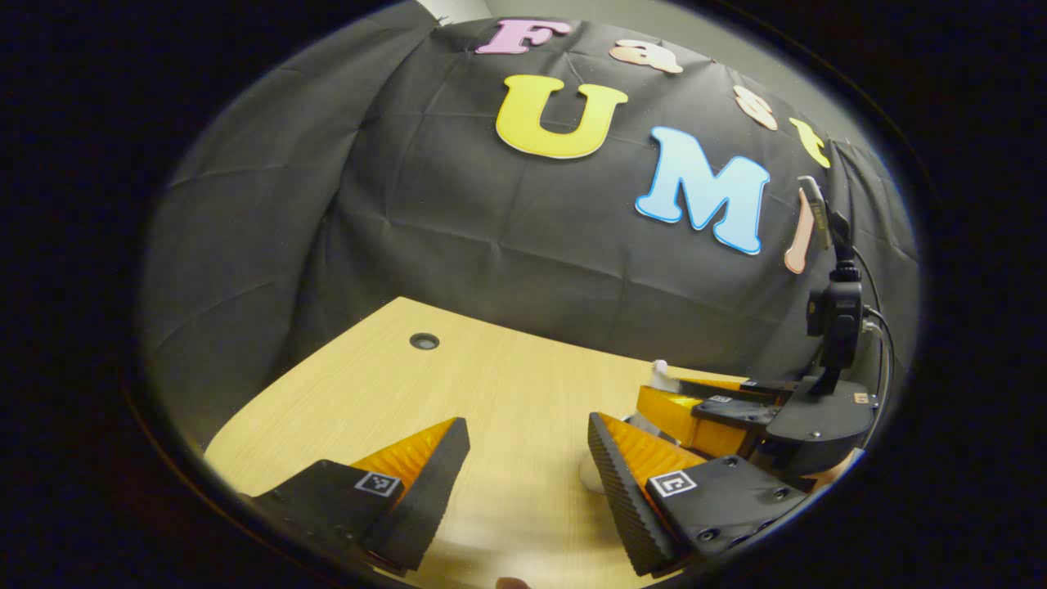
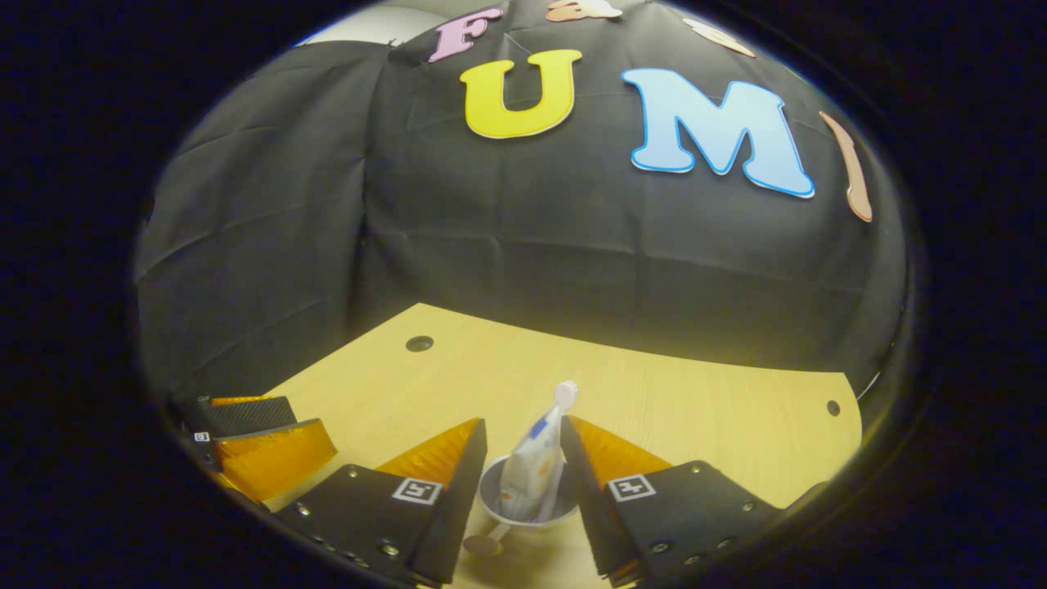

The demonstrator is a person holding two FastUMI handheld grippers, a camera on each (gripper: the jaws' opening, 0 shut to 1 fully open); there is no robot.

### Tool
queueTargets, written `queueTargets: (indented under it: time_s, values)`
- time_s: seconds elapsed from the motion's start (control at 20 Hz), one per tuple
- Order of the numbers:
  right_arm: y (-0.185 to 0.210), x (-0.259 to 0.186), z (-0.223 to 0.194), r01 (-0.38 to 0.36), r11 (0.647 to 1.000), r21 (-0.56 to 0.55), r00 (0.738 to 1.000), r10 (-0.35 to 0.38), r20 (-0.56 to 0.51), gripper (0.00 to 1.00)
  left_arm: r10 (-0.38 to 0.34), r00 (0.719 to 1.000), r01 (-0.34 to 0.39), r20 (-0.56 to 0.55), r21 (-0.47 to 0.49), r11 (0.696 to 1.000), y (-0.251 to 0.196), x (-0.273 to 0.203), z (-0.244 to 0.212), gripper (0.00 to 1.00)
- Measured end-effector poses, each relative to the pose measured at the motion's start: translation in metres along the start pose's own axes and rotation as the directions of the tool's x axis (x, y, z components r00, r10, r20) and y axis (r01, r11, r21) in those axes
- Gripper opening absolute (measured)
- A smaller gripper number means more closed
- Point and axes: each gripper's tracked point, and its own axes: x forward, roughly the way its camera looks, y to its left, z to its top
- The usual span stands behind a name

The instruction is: Put the toothbrush and toothpaste on the desktop into the cup, then pick up the cup and place it on the coaster on the desktop.

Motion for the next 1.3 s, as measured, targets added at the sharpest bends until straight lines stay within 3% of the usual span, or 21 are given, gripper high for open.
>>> queueTargets:
  time_s: [0.1, 0.2, 0.3, 0.75, 1.0, 1.3]
  values:
    - [0.0, -0.004, 0.0, -0.001, 1.0, 0.014, 1.0, 0.001, -0.008, 0.74, -0.005, 1.0, 0.005, -0.002, 0.004, 1.0, -0.002, -0.001, 0.0, 0.94]
    - [-0.002, -0.01, 0.004, 0.003, 1.0, 0.026, 1.0, -0.003, -0.001, 0.74, -0.008, 1.0, 0.008, -0.006, 0.008, 1.0, -0.007, 0.0, 0.0, 0.94]
    - [-0.005, -0.018, 0.01, 0.003, 1.0, 0.031, 1.0, -0.003, 0.011, 0.8, -0.014, 1.0, 0.014, -0.008, 0.012, 1.0, -0.01, -0.002, -0.001, 0.94]
    - [-0.043, -0.07, 0.042, 0.045, 0.996, 0.074, 0.994, -0.052, 0.091, 0.8, -0.075, 0.996, 0.076, -0.042, 0.025, 0.997, -0.059, -0.007, -0.004, 0.94]
    - [-0.07, -0.093, 0.035, 0.094, 0.99, 0.105, 0.991, -0.102, 0.083, 0.8, -0.114, 0.989, 0.117, -0.094, 0.03, 0.993, -0.09, -0.007, -0.019, 0.93]
    - [-0.098, -0.115, 0.016, 0.138, 0.979, 0.151, 0.988, -0.146, 0.045, 0.8, -0.138, 0.962, 0.153, -0.236, 0.044, 0.987, -0.122, 0.011, -0.058, 0.94]
